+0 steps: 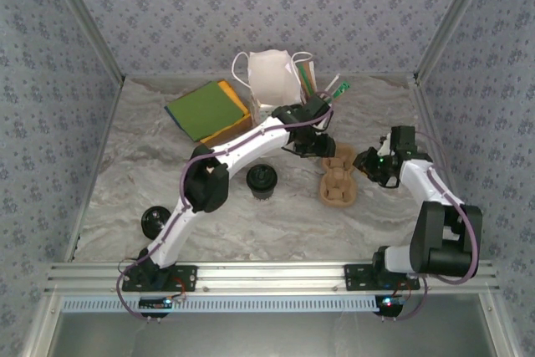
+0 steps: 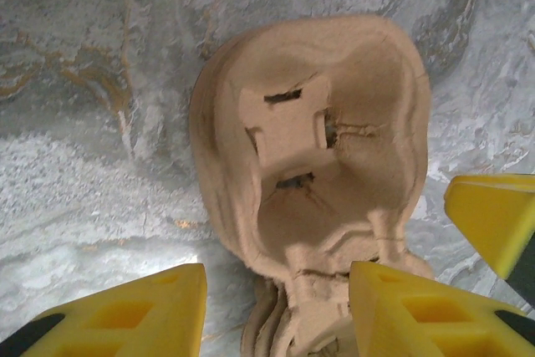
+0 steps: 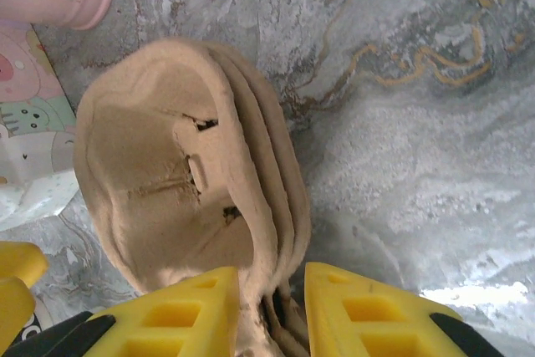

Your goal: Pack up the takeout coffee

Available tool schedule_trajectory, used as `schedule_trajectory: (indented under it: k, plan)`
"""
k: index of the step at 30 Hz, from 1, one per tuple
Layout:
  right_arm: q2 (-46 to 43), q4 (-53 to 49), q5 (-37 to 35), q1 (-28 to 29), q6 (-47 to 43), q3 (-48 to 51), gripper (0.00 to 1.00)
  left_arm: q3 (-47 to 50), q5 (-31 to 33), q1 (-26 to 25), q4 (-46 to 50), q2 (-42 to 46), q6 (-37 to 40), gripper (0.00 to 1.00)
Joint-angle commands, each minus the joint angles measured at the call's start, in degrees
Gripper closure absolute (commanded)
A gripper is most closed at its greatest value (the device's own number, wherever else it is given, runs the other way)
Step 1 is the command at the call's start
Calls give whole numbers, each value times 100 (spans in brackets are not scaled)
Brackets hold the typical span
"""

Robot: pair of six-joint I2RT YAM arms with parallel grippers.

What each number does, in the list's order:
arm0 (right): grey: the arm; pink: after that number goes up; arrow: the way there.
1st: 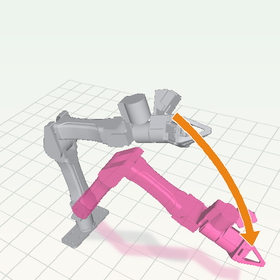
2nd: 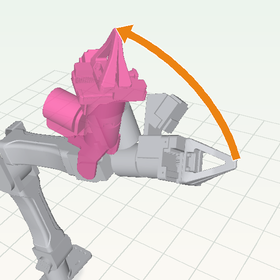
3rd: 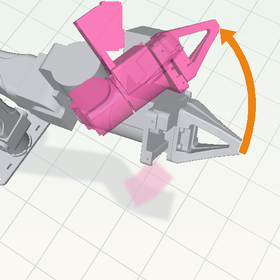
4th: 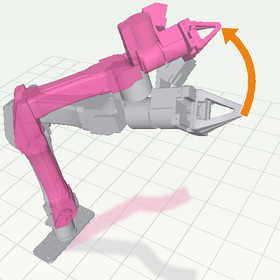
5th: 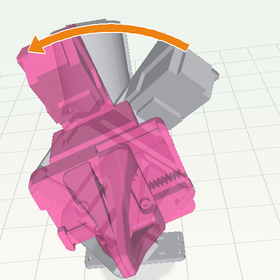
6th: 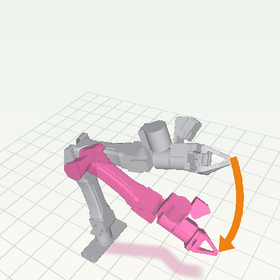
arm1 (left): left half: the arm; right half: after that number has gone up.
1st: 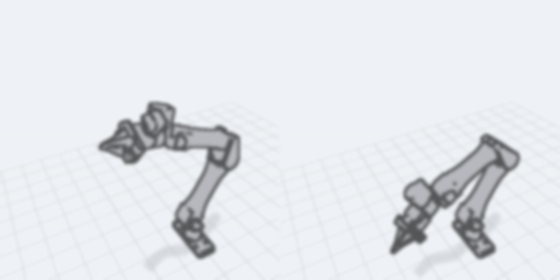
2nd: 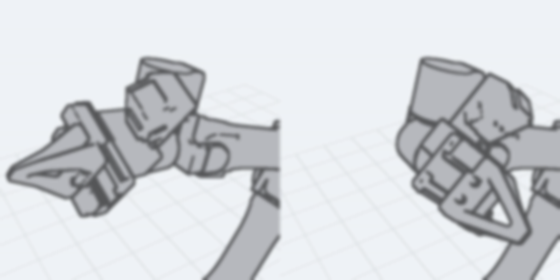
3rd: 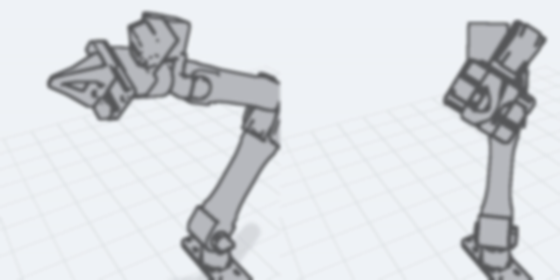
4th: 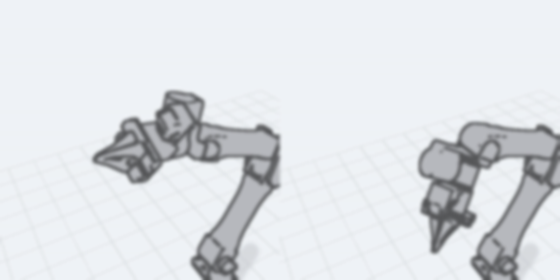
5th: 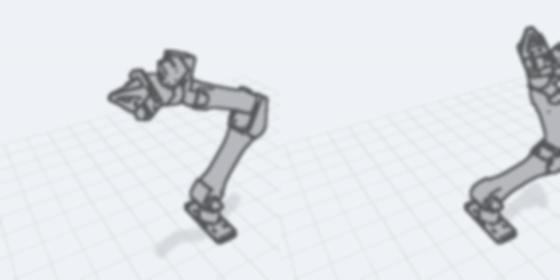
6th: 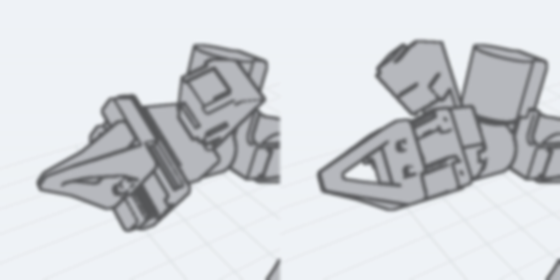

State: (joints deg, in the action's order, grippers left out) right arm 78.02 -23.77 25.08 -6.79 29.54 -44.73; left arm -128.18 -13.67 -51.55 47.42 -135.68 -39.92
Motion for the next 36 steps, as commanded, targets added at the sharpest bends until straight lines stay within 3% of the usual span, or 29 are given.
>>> schedule_trajectory:
  k: [1, 36]
  plan:
    - [158, 105, 125, -33, -7, -228, 72, -272, -69, -50, 151, -245, -7, 51]
    - [614, 268, 482, 105, -62, -370, 73, -532, -749, -44, -32, -591, -68, 57]
